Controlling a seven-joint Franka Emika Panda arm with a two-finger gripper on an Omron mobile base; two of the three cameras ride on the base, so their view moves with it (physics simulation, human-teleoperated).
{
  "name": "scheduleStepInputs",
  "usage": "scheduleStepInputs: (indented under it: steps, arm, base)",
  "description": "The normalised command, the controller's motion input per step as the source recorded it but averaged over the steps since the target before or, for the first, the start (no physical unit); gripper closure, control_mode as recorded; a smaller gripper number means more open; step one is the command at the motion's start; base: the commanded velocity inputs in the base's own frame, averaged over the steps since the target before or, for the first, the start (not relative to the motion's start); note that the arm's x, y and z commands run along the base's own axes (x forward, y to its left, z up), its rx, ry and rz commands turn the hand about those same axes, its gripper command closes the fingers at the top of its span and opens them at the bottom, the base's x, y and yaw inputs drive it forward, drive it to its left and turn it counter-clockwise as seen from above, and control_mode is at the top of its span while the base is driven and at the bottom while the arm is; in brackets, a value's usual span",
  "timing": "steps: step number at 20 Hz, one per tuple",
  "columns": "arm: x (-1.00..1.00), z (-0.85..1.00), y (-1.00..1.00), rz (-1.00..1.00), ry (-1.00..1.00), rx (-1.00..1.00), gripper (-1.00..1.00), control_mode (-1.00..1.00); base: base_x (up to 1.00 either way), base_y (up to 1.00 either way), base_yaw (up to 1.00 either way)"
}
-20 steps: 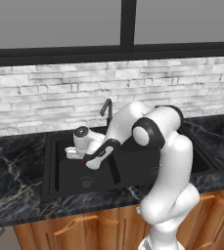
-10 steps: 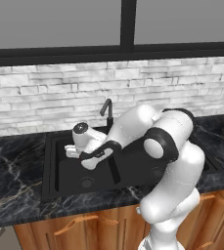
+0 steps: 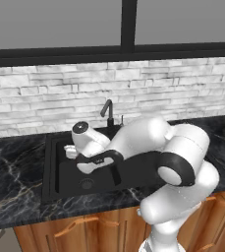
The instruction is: Move any existing items from the left basin to the right basin for drying. Then move the measuring cup from the counter to the left basin of the sink for washing.
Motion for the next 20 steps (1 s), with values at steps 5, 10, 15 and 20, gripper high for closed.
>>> scheduleStepInputs:
  steps: [5, 10, 15, 20]
  arm:
    - [-0.38, 0.37, -0.04, -0.04, 0.00, 0.00, 1.00, -1.00]
    - [-0.41, 0.35, -0.09, -0.04, 0.00, 0.00, 1.00, -1.00]
    - [-0.39, 0.22, -0.19, -0.04, 0.00, 0.00, 1.00, -1.00]
    - [-0.27, 0.20, -0.29, -0.05, 0.00, 0.00, 1.00, -1.00]
  base:
    - [0.00, 0.00, 0.00]
    - [0.00, 0.00, 0.00]
    - [0.00, 0.00, 0.00]
    - [0.00, 0.00, 0.00]
